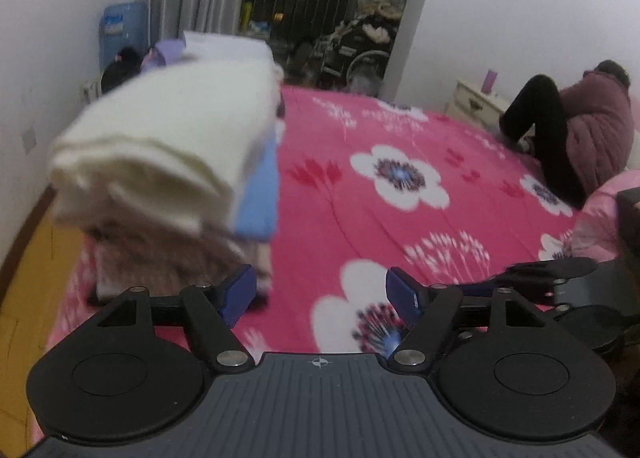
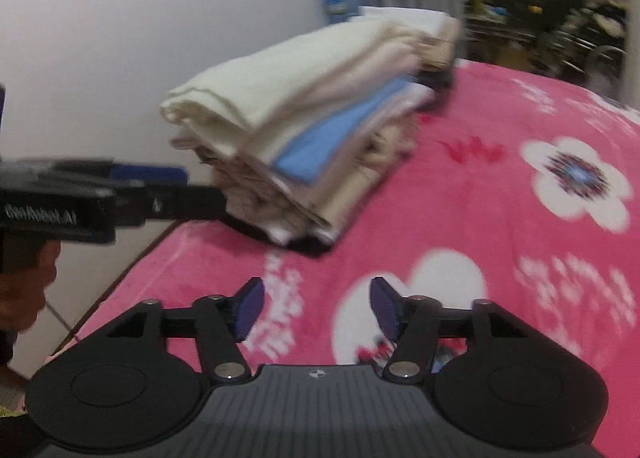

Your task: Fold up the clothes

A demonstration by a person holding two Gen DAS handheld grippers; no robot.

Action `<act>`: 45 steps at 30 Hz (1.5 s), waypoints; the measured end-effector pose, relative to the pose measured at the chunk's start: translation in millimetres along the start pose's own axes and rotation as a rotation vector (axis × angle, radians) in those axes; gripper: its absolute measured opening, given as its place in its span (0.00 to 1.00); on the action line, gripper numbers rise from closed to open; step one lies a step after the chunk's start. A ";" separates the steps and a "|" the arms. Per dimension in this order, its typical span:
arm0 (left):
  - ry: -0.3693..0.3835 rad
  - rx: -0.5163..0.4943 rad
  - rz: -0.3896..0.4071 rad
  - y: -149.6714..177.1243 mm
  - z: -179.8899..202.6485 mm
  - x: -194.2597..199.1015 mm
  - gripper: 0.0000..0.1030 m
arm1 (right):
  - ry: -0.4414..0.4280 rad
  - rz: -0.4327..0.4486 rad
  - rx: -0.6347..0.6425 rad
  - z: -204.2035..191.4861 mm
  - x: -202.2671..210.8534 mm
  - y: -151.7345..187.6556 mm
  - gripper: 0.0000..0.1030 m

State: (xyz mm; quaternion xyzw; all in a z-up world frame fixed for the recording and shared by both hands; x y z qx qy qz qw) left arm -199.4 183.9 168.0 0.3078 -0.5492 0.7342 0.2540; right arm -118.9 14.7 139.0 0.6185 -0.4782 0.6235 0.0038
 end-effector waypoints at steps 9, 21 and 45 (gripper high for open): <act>-0.046 -0.004 0.003 15.1 38.8 4.5 0.84 | 0.066 0.082 -0.157 23.8 52.5 40.6 0.77; -0.127 0.031 0.012 15.8 53.9 7.1 0.98 | 0.100 0.096 -0.119 19.3 47.4 34.2 0.84; -0.362 0.125 0.023 16.1 35.8 26.5 1.00 | 0.159 0.124 -0.060 -16.2 58.8 19.7 0.91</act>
Point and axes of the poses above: each gripper's, at about its wrist camera, not at the fingertips, and x roughly against the way its jaws point, z to its right, y to its underside, the point moved 3 cm from there along -x, roughly the way its jaws point, and after that the axes turned 8 degrees about -z, right-handed, at the moved point
